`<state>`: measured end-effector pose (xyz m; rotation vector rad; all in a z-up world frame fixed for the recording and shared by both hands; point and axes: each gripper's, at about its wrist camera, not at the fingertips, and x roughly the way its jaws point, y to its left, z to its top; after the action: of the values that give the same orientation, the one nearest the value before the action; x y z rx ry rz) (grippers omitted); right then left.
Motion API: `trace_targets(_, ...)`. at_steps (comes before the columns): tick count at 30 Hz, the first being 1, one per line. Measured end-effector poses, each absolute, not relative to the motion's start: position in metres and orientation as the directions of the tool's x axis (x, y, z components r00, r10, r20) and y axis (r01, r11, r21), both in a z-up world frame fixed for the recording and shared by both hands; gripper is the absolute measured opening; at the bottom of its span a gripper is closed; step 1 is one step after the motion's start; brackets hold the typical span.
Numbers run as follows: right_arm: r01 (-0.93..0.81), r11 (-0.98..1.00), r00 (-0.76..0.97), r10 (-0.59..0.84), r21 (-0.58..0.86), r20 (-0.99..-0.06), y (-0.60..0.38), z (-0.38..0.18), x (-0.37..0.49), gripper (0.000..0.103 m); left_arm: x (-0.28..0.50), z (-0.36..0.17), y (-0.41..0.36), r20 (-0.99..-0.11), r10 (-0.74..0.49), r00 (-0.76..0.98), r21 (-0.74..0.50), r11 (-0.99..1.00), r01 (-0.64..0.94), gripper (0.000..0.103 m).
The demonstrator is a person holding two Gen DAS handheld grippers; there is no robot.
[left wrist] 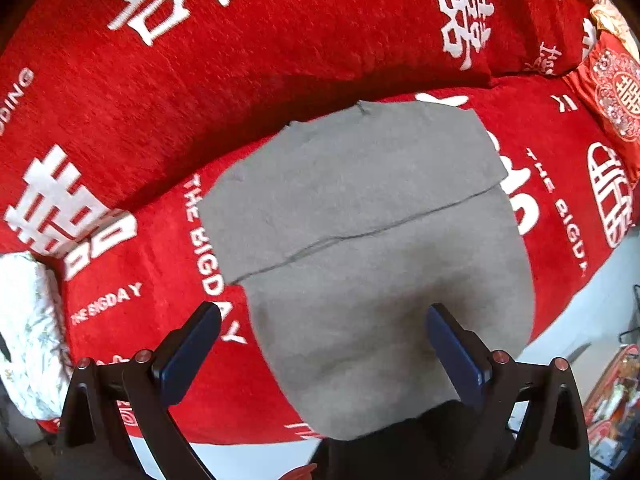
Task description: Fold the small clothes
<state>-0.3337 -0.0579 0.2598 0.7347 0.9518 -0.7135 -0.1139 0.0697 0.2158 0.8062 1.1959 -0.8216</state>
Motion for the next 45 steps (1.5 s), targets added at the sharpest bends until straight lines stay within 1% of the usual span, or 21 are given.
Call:
trace_targets(2,0.799,0.555,0.404,-0.212,0.231,-0.890,-0.057,0.260,-0.331,0.090,-0.111,0.218,0.075,-0.975,-0.115,0.190,0.113,0.477,0.872,0.102)
trace_targets(7,0.781,0.578,0.415,-0.198,0.236,-0.888,-0.052,0.260,-0.318,0.090,-0.100,0.215,0.087,-0.980,-0.096,0.177,0.104,0.511,0.854,0.102)
trace_targets(14,0.769,0.598,0.381,-0.146,0.226,-0.913,-0.043,0.255,-0.302,0.090,-0.098,0.210,0.106,-0.986,-0.098,0.138,0.066,0.527,0.847,0.102)
trace_targets(17,0.773,0.597,0.373,-0.152,0.216,-0.915,-0.041,0.259,-0.302,0.090,-0.099,0.209,0.107,-0.987,-0.103,0.120,0.048,0.525,0.850,0.102)
trace_targets(23,0.790,0.582,0.348,-0.167,0.193,-0.922,-0.036,0.265,-0.307,0.090,-0.109,0.217,0.102,-0.983,-0.161,0.089,-0.002,0.495,0.869,0.102)
trace_targets(26,0.798,0.564,0.359,-0.158,0.214,-0.920,-0.034,0.261,-0.311,0.090,-0.112,0.226,0.103,-0.975,-0.205,0.083,-0.029,0.489,0.872,0.102)
trace_targets(30,0.799,0.541,0.388,-0.130,0.263,-0.913,-0.033,0.249,-0.314,0.090,-0.111,0.229,0.108,-0.969,-0.232,0.079,-0.048,0.497,0.866,0.102)
trace_targets(31,0.797,0.528,0.409,-0.114,0.293,-0.905,-0.032,0.244,-0.316,0.090,-0.109,0.228,0.112,-0.969,-0.235,0.073,-0.059,0.507,0.860,0.102)
trace_targets(35,0.795,0.490,0.447,-0.072,0.358,-0.892,-0.032,0.224,-0.323,0.090,-0.099,0.220,0.126,-0.972,-0.229,0.049,-0.089,0.554,0.828,0.102)
trace_targets(38,0.803,0.469,0.441,-0.053,0.367,-0.896,-0.033,0.209,-0.327,0.090,-0.095,0.212,0.135,-0.974,-0.224,0.044,-0.099,0.589,0.802,0.102)
trace_targets(45,0.845,0.408,0.384,-0.011,0.347,-0.923,-0.046,0.178,-0.345,0.090,-0.092,0.192,0.146,-0.980,-0.190,0.059,-0.077,0.636,0.768,0.102)
